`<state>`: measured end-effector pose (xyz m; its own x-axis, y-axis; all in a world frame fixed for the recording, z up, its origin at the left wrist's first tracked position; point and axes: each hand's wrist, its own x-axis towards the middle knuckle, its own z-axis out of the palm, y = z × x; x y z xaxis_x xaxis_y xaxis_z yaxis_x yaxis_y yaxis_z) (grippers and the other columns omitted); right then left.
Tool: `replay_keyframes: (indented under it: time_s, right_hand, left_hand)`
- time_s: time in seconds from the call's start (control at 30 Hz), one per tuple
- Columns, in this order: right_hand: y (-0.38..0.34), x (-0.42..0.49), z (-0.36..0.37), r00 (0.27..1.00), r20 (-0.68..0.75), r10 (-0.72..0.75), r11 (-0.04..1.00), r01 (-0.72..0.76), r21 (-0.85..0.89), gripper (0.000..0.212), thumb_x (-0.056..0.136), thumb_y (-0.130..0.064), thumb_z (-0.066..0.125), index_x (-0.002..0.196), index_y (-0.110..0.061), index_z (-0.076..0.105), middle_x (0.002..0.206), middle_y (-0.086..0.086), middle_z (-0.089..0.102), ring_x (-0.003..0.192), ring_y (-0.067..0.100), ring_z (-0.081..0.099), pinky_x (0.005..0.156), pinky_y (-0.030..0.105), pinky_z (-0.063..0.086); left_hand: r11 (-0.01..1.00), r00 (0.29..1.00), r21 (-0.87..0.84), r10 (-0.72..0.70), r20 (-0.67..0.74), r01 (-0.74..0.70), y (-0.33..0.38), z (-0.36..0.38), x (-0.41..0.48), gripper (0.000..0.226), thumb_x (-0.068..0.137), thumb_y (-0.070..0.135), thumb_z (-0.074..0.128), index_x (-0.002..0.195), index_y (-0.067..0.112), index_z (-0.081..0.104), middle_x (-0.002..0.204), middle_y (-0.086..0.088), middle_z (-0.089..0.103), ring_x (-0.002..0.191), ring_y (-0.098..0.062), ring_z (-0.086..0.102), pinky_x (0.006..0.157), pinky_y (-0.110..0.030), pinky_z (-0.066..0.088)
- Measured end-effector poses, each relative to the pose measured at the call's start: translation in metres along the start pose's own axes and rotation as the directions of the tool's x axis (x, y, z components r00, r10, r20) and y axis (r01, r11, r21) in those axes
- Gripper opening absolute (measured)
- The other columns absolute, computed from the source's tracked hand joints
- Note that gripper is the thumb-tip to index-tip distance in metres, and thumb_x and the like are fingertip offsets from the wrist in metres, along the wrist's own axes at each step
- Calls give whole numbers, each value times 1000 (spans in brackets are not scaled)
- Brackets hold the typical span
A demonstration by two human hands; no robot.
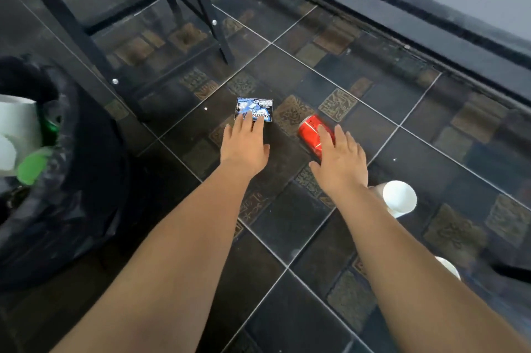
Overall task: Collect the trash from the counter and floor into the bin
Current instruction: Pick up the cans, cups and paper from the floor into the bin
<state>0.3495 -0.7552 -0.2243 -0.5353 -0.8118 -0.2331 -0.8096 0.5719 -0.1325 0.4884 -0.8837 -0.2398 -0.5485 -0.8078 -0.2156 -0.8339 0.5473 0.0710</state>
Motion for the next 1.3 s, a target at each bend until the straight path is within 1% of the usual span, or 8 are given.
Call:
replay_keyframes:
  time_s: [0.17, 0.4, 0.5, 0.67, 0.8, 0.9, 1.07, 1.3]
  right_hand:
    - [-1, 14, 16, 996, -71, 48, 997, -44, 62, 78, 96, -28, 55, 154, -30, 2, 160, 10, 15, 142, 33, 27, 115, 45, 25]
    - [-2, 16, 26, 990, -130, 63, 994, -50, 99, 78, 96, -28, 56, 154, -30, 4, 160, 9, 17, 142, 32, 27, 116, 46, 25]
    - [-2, 16, 25, 990, -120, 70, 992, -56, 116, 80, 96, -30, 57, 154, -31, 3, 160, 7, 16, 144, 32, 25, 117, 47, 24]
    - [-1, 16, 25, 991, -115, 73, 991, -60, 118, 81, 95, -30, 58, 154, -32, 3, 160, 7, 17, 144, 32, 24, 117, 47, 24]
    - [-1, 15, 24, 992, -106, 65, 992, -53, 116, 80, 95, -30, 58, 154, -31, 4, 159, 8, 18, 143, 32, 26, 116, 47, 26]
    - [0, 13, 22, 994, -88, 58, 991, -47, 125, 81, 94, -31, 59, 154, -31, 5, 159, 8, 20, 140, 33, 31, 114, 47, 30]
    - [-2, 2, 8, 993, -111, 34, 981, -12, 195, 76, 92, -34, 62, 153, -26, 17, 156, 9, 27, 134, 34, 40, 109, 46, 36]
    - [-22, -11, -37, 953, -302, -3, 934, 111, 340, 71, 86, -30, 66, 147, -20, 32, 142, 9, 38, 121, 34, 47, 94, 46, 45]
  left_hand:
    - [999, 997, 46, -31, 65, 28, -10, 5, 40, 70, 98, 44, 44, 155, 20, 11, 163, -6, 4, 149, -27, 1, 119, -51, 9]
    - [999, 994, 47, 22, 110, -28, -22, 9, 74, 75, 97, 48, 43, 156, 20, 6, 164, -1, 2, 149, -25, -3, 119, -51, 6]
    - [996, 996, 89, 9, 91, -17, -22, 9, 80, 80, 94, 54, 45, 155, 16, 10, 158, -5, 19, 144, -29, 17, 118, -50, 13]
    - [978, 1000, 209, -12, 18, 8, -17, 6, 72, 73, 90, 61, 49, 141, 9, 39, 137, -15, 37, 126, -33, 36, 108, -45, 29]
    - [989, 996, 144, -26, 89, 13, -11, 15, 53, 59, 104, 33, 37, 152, 4, 20, 152, -19, 26, 134, -41, 31, 103, -47, 36]
    - [991, 994, 129, -31, 109, 17, -10, 16, 32, 59, 99, 4, 35, 154, 6, 11, 157, -21, 19, 141, -43, 23, 104, -48, 38]
    - [998, 999, 45, -39, 5, 38, -17, 6, -6, 70, 96, 5, 44, 156, 15, 9, 160, -13, 20, 143, -29, 27, 109, -39, 34]
    - [971, 964, -239, -95, -249, 34, -17, -40, -57, 73, 94, 0, 50, 154, 26, 18, 162, -5, 14, 149, -24, 8, 116, -37, 23]
